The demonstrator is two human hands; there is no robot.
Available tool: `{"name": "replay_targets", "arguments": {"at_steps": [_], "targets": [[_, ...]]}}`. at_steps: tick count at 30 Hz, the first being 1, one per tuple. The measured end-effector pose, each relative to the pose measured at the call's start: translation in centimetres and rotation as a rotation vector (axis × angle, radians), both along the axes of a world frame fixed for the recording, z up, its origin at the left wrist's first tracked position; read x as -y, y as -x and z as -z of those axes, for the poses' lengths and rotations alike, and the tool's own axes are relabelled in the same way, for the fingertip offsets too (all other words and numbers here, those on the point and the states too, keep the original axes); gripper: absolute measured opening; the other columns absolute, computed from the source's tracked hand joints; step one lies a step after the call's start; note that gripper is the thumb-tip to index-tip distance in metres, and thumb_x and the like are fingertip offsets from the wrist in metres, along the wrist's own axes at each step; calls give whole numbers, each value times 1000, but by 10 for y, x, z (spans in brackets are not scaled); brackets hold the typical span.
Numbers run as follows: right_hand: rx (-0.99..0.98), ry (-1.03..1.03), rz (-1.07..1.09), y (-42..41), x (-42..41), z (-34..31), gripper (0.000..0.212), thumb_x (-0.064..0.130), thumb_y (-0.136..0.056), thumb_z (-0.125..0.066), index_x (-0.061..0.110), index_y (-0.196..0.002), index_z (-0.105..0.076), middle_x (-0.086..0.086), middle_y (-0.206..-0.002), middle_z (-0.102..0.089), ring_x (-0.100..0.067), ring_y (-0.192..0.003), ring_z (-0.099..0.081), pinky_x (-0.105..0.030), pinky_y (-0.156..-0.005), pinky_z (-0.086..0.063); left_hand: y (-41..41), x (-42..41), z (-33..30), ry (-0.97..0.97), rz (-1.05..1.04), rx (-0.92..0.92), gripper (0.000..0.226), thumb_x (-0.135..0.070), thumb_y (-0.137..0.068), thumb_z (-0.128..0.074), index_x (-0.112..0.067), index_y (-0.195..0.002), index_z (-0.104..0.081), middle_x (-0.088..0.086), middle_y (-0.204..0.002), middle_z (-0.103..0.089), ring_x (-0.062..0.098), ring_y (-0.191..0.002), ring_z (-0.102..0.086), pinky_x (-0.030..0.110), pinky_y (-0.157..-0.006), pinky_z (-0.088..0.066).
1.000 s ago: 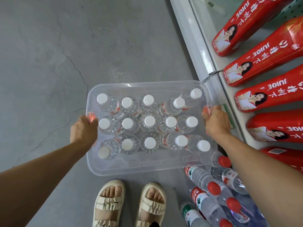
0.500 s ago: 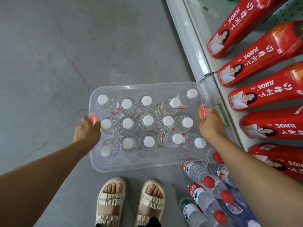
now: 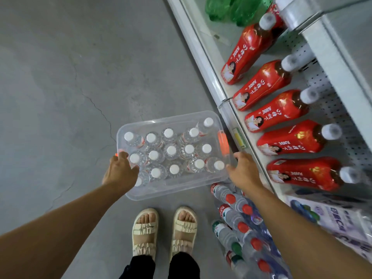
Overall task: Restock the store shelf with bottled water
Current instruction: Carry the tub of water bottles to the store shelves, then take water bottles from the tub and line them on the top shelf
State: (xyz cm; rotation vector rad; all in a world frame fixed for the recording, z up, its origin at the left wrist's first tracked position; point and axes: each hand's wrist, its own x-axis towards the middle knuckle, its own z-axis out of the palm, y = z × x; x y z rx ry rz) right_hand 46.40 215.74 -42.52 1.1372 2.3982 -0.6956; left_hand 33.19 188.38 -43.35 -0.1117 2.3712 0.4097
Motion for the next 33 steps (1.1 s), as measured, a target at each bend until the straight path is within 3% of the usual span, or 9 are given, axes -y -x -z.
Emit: {"name": "replay_targets", "arguments": {"at_steps": [9, 15, 20, 24, 33], "targets": [[-43, 22, 65, -27, -3, -45, 42, 17, -89, -61, 7, -128, -51, -14, -129, -51, -28, -116, -52, -31, -91, -43, -23, -50, -40, -78, 207, 56, 50, -26, -88, -59, -11, -132, -41, 13, -134, -49, 32, -120, -49, 41, -101, -41], [-43, 49, 40, -42, -13, -40, 40, 22, -92, -59, 9, -128, -50, -11, -129, -52, -26, -117, -50, -29, -91, -41, -53, -82, -44, -62, 307, 67, 47, -28, -87, -59, -14, -129, -42, 7, -131, -51, 28, -118, -50, 38, -95, -43], [-47, 100, -47, -54, -19, -18, 32, 21, -89, -61, 9, -118, -55, -10, -121, -55, -26, -113, -52, -28, -86, -41, -80, -101, -36, -68, 249, 38, 47, -28, -86, -61, -15, -128, -43, 6, -131, -51, 27, -116, -51, 39, -94, -45], [-42, 113, -106, -57, -21, 9, 39, 25, -87, -64, 13, -122, -53, -8, -122, -53, -25, -114, -49, -33, -91, -41, -101, -113, -17, -43, 287, 14, 49, -30, -87, -60, -17, -130, -42, 5, -133, -49, 26, -121, -47, 42, -99, -41], [-135, -98, -328, -42, -21, 87, 51, 34, -81, -70, 14, -125, -53, -7, -132, -45, -26, -118, -41, -32, -95, -35, -103, -130, 47, -83, 378, -169, 52, -31, -85, -61, -18, -132, -41, 5, -133, -47, 26, -125, -39, 39, -105, -32]]}}
